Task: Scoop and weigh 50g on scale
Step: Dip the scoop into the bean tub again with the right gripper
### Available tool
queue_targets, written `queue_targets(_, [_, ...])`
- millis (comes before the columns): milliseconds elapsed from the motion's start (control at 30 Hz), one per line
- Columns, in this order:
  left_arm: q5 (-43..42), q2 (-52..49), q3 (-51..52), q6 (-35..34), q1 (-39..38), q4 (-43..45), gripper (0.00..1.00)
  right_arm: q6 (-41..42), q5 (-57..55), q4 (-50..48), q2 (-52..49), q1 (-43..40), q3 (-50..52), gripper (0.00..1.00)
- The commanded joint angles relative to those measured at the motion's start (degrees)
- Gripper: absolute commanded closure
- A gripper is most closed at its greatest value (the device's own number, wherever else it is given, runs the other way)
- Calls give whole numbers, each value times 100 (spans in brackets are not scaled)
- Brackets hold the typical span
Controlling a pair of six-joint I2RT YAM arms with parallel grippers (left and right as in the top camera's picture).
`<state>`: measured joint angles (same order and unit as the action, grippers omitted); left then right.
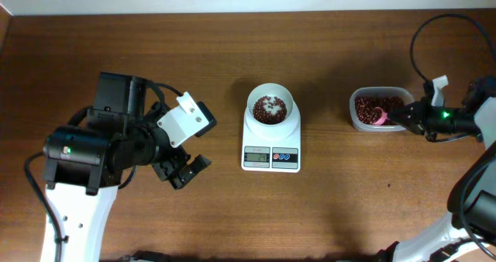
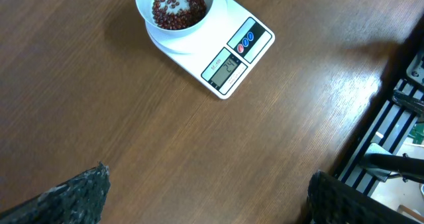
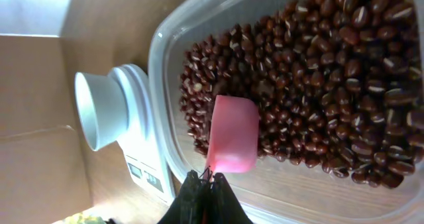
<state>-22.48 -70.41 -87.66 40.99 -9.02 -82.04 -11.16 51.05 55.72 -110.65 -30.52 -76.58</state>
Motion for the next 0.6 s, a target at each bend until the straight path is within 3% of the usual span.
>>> queue_targets(0, [-17, -2, -52, 114, 20, 7, 1, -87, 658, -26, -37, -179, 42, 96])
queue_targets(367, [-17, -2, -52, 114, 20, 7, 1, -87, 1606, 192, -37, -750, 42, 96])
queue_targets(467, [-17, -2, -52, 114, 20, 7, 1, 238, 636, 214, -37, -745, 42, 96])
queue_targets(567, [-17, -2, -52, 114, 20, 7, 1, -68, 1027, 291, -37, -748, 42, 96])
